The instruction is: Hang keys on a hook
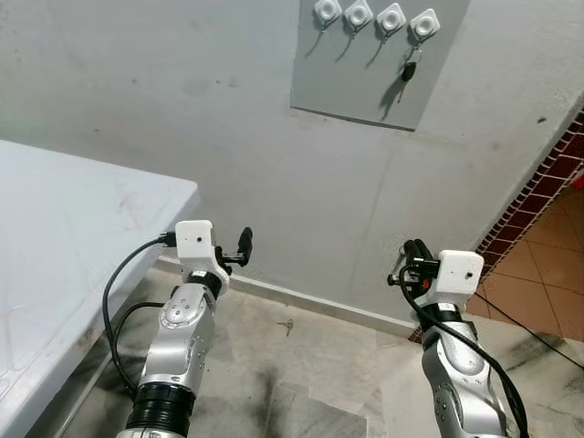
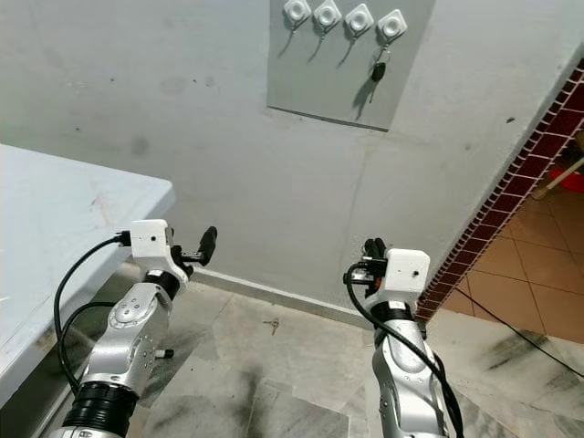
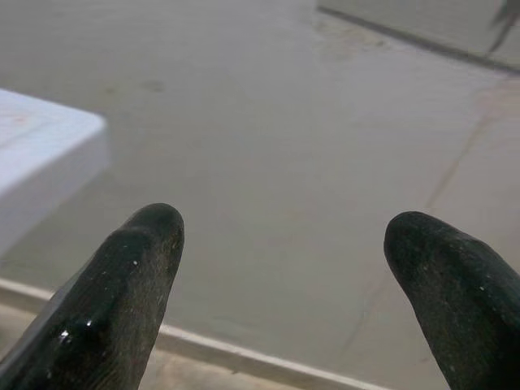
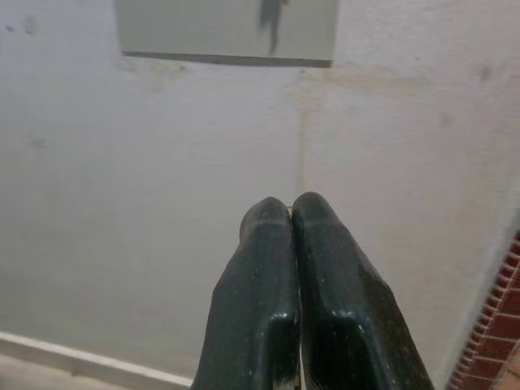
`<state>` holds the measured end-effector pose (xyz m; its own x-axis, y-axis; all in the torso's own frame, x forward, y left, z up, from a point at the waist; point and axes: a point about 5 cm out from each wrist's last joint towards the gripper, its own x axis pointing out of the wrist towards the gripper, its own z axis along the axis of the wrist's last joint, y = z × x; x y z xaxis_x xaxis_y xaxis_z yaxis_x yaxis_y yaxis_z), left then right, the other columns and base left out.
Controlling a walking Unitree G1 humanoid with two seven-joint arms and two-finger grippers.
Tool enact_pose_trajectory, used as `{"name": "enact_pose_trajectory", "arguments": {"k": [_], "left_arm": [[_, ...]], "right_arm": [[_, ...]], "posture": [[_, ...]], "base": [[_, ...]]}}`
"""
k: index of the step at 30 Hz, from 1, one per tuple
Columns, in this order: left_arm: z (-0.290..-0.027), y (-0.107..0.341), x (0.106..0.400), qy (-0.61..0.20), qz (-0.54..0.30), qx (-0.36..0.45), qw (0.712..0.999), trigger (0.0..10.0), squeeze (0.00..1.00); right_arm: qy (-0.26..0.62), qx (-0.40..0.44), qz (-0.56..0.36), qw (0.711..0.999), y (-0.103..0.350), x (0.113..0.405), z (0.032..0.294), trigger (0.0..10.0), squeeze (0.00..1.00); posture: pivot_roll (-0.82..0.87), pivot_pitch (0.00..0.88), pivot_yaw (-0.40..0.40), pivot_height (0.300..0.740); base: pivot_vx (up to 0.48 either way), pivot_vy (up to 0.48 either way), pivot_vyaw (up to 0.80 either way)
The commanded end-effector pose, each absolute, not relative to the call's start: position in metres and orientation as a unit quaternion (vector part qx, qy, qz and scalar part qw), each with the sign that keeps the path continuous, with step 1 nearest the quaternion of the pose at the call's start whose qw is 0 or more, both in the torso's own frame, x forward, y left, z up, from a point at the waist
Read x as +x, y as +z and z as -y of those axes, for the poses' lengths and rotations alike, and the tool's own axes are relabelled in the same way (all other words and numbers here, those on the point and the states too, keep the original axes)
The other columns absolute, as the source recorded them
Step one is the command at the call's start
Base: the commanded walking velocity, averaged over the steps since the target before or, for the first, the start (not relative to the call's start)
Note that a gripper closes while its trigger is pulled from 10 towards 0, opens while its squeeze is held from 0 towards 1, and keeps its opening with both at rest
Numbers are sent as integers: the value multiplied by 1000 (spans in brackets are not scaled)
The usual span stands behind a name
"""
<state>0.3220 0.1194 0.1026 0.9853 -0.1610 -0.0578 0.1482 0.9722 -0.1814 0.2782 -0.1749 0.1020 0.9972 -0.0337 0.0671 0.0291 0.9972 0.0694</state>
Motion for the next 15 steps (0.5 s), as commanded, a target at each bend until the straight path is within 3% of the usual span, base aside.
{"name": "enact_pose_trajectory", "arguments": {"k": [1, 5, 15], "left_arm": [[-125, 106, 323, -71, -31, -80, 994, 10000, 0], [-124, 107, 323, -73, -28, -75, 994, 10000, 0], [-124, 107, 323, -75, -29, -71, 994, 10000, 0]], "right_arm": [[-9, 39, 47, 998, 109, 280, 171, 10000, 0], [-7, 40, 47, 998, 109, 281, 170, 10000, 0], [-4, 41, 47, 998, 109, 281, 168, 10000, 0]], "posture": [[46, 19, -62, 740], [47, 18, -63, 740], [48, 8, -61, 740]], "base": [[292, 0, 0], [73, 0, 0], [278, 0, 0]]}}
